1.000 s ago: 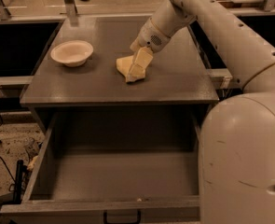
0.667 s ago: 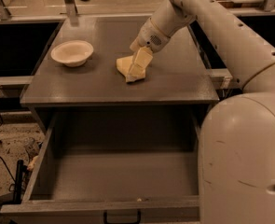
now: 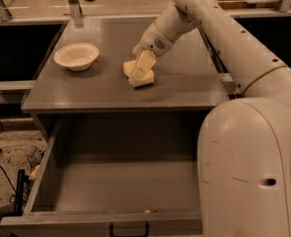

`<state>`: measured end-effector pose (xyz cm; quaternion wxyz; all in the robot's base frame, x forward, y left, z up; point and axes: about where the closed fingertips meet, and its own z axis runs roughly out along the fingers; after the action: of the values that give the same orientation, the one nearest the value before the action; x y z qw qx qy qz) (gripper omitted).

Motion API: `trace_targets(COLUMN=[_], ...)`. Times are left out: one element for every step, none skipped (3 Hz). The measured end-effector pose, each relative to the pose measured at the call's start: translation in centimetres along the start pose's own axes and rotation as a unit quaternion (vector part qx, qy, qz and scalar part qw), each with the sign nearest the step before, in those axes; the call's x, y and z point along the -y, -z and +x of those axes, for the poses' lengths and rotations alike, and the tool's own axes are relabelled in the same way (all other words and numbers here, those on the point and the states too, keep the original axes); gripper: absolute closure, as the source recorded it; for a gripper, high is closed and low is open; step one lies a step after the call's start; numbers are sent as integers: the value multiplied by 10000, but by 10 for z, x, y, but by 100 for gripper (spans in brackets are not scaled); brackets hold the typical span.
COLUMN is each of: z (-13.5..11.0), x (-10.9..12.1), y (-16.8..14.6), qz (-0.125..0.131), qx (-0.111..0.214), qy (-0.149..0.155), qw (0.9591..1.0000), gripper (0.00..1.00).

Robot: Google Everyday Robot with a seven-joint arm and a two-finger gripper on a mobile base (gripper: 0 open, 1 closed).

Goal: Place sponge into top drawer

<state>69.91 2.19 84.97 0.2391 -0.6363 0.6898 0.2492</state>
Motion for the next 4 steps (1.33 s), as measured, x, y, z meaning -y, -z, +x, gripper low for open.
trace_targets(z=[2,10,10,10], x=[-2,-12,-12,-12], y=[-6,-14,-14,-14], qz=[-54,-175,-175,-175], qx=[57,177,177,177], qy=[-26,-98,-98,-98], qw=[10000,9996,9996,9996], gripper=[0,0,0,17])
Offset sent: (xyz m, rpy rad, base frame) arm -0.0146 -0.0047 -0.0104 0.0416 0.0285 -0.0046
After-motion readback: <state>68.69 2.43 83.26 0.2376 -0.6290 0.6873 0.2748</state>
